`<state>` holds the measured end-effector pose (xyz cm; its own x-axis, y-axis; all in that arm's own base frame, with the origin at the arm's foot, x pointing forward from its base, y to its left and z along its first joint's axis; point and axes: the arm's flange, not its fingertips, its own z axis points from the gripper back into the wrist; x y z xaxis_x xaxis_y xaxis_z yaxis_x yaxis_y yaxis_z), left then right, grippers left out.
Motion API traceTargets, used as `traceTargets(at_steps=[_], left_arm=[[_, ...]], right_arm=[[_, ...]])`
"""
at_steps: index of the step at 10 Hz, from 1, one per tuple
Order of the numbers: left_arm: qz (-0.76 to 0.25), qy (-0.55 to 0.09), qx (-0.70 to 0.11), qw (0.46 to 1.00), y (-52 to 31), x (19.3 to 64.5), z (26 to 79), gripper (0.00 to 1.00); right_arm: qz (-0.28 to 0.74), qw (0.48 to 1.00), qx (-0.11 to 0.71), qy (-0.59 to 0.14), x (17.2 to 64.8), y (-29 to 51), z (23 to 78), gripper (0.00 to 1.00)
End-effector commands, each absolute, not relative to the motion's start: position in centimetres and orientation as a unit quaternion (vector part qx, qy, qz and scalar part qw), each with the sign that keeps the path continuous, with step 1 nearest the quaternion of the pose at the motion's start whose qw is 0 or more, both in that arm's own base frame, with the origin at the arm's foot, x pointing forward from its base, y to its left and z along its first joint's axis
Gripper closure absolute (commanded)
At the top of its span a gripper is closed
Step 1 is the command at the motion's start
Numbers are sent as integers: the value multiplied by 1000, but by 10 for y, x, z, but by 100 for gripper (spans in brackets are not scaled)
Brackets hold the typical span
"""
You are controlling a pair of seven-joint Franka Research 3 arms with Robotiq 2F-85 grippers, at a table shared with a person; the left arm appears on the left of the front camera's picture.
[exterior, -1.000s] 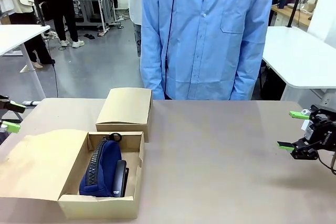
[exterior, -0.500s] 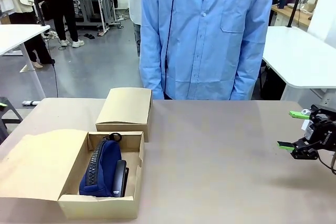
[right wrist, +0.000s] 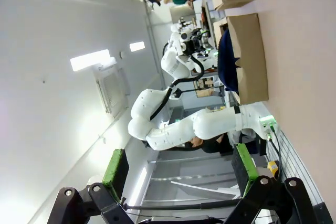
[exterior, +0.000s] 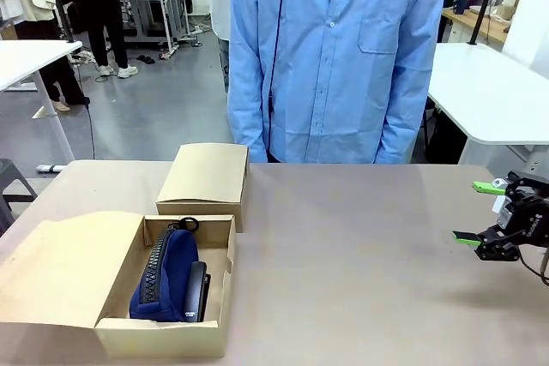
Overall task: Place items inside the box.
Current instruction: Close the lid of the Mailer Box closest to the robot.
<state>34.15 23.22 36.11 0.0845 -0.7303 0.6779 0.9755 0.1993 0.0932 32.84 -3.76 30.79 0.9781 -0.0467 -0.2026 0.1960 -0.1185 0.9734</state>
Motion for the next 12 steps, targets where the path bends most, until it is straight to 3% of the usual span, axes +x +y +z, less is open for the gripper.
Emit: traceTargets(at_steps=[1, 5, 8, 12], left_arm=[[-592, -305, -202, 718, 218, 354, 342, 0], [-614, -288, -267, 685, 168, 365, 305, 0], [-617, -349, -333, 621, 144, 363, 323, 0], [-614, -426, -400, 531, 112, 327, 362, 0]], right_arm=[[-86, 664, 741, 52, 326, -38, 311, 0], [-86, 664, 741, 52, 326, -38, 311, 0], [-86, 664, 741, 52, 326, -38, 311, 0], [-86, 664, 741, 52, 326, -38, 311, 0]])
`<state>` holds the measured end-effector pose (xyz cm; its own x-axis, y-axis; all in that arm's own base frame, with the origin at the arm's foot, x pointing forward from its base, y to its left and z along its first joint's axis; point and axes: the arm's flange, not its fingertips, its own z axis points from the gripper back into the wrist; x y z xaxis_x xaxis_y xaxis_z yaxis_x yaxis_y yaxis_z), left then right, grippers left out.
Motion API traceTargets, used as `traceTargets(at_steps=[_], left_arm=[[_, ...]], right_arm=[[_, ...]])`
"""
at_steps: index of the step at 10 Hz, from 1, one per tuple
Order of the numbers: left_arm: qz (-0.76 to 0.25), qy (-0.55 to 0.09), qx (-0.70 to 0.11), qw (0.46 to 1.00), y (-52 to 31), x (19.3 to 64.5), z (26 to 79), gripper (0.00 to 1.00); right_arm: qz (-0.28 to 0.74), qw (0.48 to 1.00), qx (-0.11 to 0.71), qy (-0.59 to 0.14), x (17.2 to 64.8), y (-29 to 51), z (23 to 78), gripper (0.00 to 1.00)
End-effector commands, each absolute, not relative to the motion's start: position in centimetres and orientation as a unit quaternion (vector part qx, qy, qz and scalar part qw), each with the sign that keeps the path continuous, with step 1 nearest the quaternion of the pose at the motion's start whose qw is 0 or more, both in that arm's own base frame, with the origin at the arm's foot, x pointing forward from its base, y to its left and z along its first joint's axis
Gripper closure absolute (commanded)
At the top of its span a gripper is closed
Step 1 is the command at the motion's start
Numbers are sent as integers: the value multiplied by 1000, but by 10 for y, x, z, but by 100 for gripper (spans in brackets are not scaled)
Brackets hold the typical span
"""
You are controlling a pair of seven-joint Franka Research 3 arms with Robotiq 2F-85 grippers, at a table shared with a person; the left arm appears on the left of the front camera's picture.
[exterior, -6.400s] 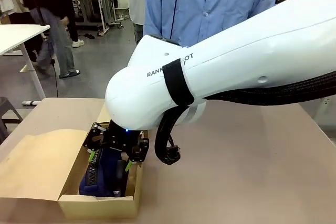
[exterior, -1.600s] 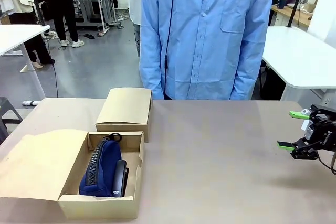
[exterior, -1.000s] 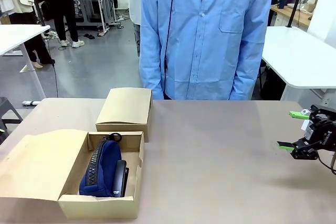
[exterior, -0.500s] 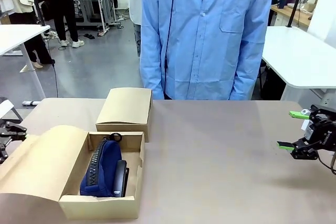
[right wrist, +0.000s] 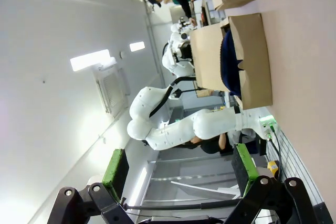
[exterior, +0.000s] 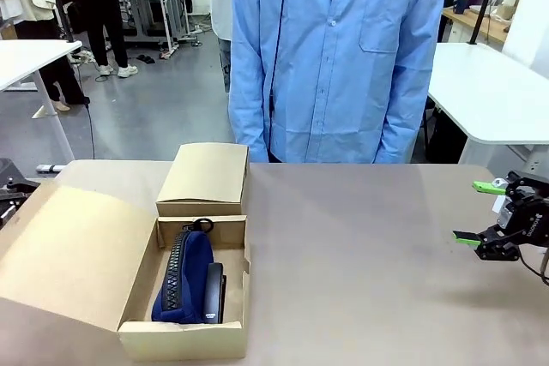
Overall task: Place items inside the box.
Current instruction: Close the lid of the Mailer Box closest to the robot.
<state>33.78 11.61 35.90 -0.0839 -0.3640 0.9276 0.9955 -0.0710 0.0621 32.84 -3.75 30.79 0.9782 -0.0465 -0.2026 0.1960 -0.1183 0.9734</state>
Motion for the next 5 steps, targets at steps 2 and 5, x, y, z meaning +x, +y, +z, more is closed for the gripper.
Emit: traceTargets(at_steps=[2, 5], left_arm=[[-615, -421, -417, 520, 86, 315, 377, 0], [-619, -392, -413, 541, 19, 301, 393, 0]], right_arm=[[-86, 664, 741, 52, 326, -38, 311, 0], [-86, 664, 741, 52, 326, -38, 311, 0]])
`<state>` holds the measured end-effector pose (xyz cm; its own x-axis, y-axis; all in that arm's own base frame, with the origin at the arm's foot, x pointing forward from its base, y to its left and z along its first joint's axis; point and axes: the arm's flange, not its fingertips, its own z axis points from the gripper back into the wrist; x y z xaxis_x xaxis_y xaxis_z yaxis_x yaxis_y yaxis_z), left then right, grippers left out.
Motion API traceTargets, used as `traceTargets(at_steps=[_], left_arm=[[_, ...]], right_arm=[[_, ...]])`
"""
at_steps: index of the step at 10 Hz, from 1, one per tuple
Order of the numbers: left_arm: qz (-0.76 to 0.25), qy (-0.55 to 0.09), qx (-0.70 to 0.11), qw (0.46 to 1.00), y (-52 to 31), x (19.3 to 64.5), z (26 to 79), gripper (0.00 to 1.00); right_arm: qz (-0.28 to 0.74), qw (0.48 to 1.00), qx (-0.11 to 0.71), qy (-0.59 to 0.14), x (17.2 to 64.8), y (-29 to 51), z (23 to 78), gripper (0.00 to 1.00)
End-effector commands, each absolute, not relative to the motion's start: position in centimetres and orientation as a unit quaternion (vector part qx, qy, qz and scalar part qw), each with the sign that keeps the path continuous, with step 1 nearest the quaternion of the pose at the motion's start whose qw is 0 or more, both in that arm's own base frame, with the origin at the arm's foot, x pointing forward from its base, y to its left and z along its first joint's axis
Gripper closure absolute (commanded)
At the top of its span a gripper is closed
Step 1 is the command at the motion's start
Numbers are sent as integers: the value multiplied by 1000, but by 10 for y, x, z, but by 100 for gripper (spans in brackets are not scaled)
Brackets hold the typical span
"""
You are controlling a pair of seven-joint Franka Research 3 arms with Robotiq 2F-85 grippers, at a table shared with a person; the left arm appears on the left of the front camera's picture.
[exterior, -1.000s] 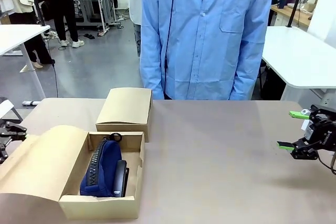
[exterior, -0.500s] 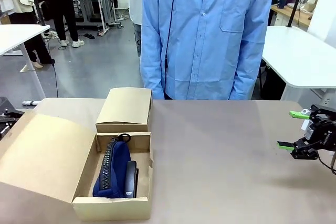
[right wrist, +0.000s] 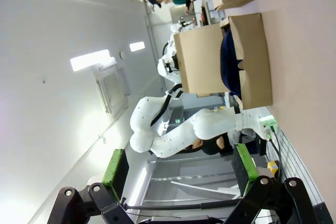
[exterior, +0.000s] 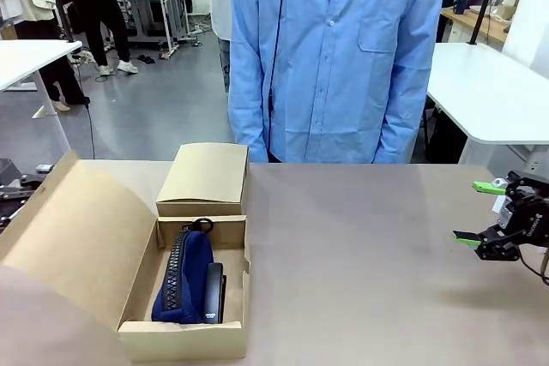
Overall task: Place items inside the box.
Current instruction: Close the lid of the Mailer Box closest to the robot.
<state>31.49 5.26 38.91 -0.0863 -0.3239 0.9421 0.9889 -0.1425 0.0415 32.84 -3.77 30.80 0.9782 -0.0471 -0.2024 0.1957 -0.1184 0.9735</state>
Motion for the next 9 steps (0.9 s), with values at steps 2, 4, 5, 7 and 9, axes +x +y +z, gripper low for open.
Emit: traceTargets(at_steps=[2, 4, 5, 7, 9], left_arm=[[-656, -385, -362, 539, -40, 294, 385, 0], [-672, -330, -329, 576, -65, 288, 365, 0], [-667, -371, -372, 529, -17, 345, 406, 0], [-667, -371, -372, 529, -17, 345, 406, 0], [-667, -371, -372, 529, -17, 345, 406, 0]], right_arm=[[-86, 664, 741, 52, 326, -38, 311, 0], [-86, 664, 741, 52, 326, -38, 311, 0], [-86, 664, 741, 52, 326, -38, 311, 0], [-86, 664, 741, 52, 326, -38, 311, 0], [-86, 664, 741, 52, 326, -38, 311, 0]])
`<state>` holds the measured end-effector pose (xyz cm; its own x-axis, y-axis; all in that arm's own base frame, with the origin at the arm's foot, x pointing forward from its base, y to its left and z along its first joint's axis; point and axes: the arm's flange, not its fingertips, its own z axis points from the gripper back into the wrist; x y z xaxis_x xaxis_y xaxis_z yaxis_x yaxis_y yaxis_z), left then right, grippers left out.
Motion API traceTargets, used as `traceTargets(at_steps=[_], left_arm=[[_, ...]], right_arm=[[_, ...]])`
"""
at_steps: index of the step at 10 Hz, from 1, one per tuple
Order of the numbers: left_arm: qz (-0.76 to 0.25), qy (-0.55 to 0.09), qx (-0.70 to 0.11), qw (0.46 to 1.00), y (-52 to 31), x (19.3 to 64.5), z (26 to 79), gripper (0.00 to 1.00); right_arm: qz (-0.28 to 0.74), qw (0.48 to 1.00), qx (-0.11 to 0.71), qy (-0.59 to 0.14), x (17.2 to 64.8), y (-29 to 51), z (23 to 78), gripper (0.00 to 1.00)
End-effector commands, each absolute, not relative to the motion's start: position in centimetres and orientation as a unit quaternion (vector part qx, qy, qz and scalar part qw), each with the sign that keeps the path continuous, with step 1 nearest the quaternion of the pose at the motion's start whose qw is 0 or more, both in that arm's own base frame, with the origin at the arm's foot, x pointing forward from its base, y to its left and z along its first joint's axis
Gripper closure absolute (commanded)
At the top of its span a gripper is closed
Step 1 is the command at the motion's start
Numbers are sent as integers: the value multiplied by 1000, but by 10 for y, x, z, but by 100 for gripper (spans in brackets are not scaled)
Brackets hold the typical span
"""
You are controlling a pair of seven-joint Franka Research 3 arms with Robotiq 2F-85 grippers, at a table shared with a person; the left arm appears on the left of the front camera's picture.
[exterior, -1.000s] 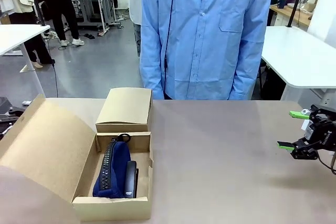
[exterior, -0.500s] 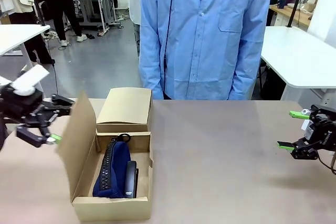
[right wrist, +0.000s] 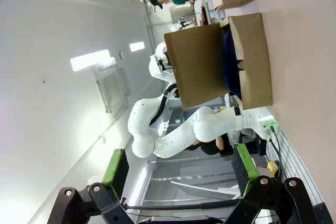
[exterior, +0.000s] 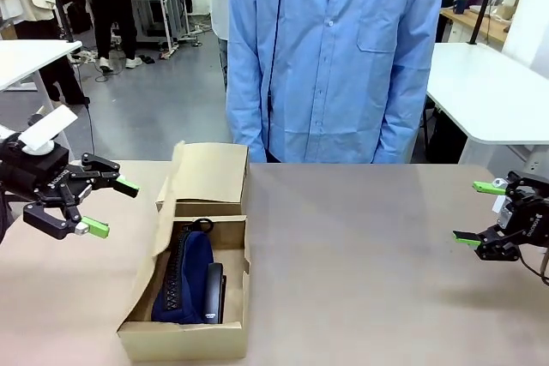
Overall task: Place items inside the box.
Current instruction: Close the lid of the Mailer Box closest to the robot.
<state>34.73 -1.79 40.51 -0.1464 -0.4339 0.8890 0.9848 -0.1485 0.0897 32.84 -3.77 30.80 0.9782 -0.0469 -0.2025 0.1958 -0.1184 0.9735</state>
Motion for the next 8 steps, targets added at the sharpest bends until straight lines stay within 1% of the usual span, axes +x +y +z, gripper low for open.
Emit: traceTargets(at_steps=[1, 2, 3, 4, 5, 6, 7, 8], left_arm=[[-663, -368, -369, 538, -20, 348, 405, 0], [-656, -393, -349, 542, -41, 343, 391, 0], [-657, -382, -388, 521, -59, 336, 381, 0], [-625, -418, -396, 527, -70, 326, 372, 0], [-612, -434, -403, 524, -81, 314, 359, 0], [-614, -424, -409, 526, -96, 307, 346, 0], [-627, -393, -414, 530, -107, 301, 334, 0], [-649, -349, -415, 533, -117, 292, 321, 0]], right_arm=[[-86, 664, 741, 52, 326, -38, 311, 0], [-86, 664, 741, 52, 326, -38, 311, 0], [-86, 664, 741, 52, 326, -38, 311, 0], [-86, 664, 741, 52, 326, -38, 311, 0], [-86, 664, 741, 52, 326, -38, 311, 0], [-86, 664, 741, 52, 326, -38, 311, 0], [-86, 664, 741, 52, 326, -38, 311, 0], [-86, 664, 741, 52, 326, -38, 311, 0]])
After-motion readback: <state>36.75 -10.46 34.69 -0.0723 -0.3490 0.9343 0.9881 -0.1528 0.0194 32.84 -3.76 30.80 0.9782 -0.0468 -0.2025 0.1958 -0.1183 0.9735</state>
